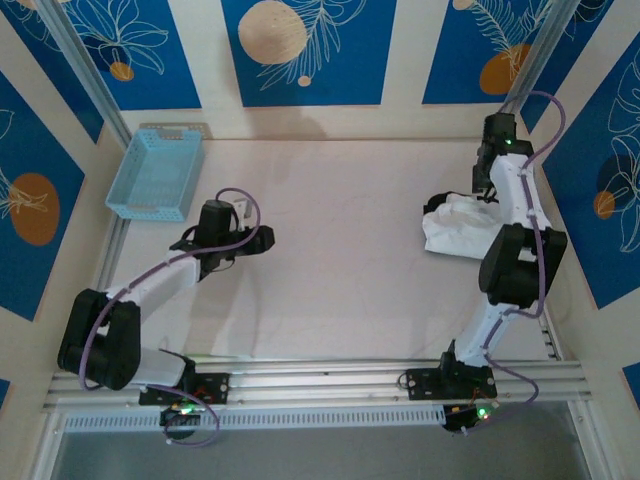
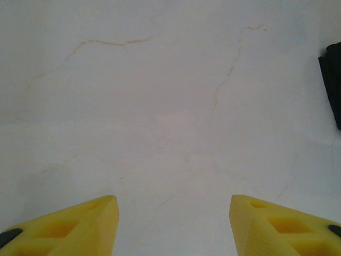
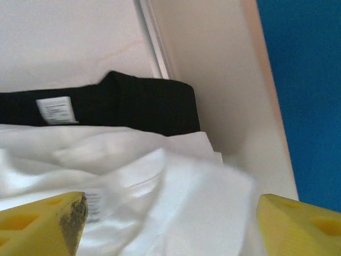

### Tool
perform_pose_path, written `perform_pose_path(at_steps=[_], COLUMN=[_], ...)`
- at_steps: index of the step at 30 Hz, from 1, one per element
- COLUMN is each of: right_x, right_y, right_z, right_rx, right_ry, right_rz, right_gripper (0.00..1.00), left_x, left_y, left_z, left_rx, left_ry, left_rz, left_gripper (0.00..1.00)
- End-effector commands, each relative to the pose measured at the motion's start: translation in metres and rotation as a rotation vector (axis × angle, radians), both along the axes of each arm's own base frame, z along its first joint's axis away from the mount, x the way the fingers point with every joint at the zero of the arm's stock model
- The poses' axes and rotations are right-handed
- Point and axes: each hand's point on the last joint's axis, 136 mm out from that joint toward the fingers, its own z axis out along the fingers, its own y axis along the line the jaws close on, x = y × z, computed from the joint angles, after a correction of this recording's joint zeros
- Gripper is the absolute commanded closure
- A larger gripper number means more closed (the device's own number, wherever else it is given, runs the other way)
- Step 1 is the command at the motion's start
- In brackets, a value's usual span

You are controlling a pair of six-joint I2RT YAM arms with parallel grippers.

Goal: Fold the inside-out t-shirt

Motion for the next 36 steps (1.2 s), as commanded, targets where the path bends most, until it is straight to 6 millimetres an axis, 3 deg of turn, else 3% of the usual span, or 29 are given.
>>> perform_pose_path(at_steps=[1, 5, 9, 12, 15, 19, 26, 30, 32, 36], right_x=[-0.019, -0.028, -0.050, -0.071, -0.087, -0.089, -0.065, -0.053, -0.044, -0.030], right_y=[0.020, 0.089, 0.161, 0.202, 0.226, 0.237, 0.194, 0.185, 0.188, 0.195], right_z=[0.028, 0.047, 0.075, 0.093, 0.095, 0.060, -0.034, -0.079, -0.091, -0.087], right_rx=[0.002, 0.179, 0.391, 0.504, 0.535, 0.512, 0.296, 0.405, 0.406, 0.361], right_ry=[-0.087, -0.256, -0.462, -0.586, -0.648, -0.665, -0.718, -0.720, -0.710, -0.740], right_rz=[-0.003, 0.171, 0.396, 0.538, 0.628, 0.639, 0.520, 0.486, 0.497, 0.562], right_gripper=[0.15, 0.15, 0.13, 0.08, 0.00, 0.01, 0.01, 0.01, 0.01, 0.01], left_x=[0.002, 0.005, 0.004, 0.001, -0.004, -0.011, -0.003, 0.015, 0.023, 0.038], left_y=[0.014, 0.033, 0.054, 0.072, 0.093, 0.120, 0.154, 0.154, 0.150, 0.151], left_z=[0.019, 0.039, 0.066, 0.088, 0.105, 0.100, 0.044, 0.007, -0.004, -0.004], left_rx=[0.077, 0.142, 0.191, 0.226, 0.273, 0.383, 0.590, 0.665, 0.666, 0.652], left_ry=[-0.082, -0.166, -0.272, -0.374, -0.481, -0.542, -0.524, -0.506, -0.507, -0.556], left_rz=[0.033, 0.099, 0.171, 0.246, 0.323, 0.414, 0.464, 0.407, 0.380, 0.373], left_gripper=[0.41, 0.35, 0.24, 0.15, 0.06, 0.00, 0.00, 0.00, 0.00, 0.00])
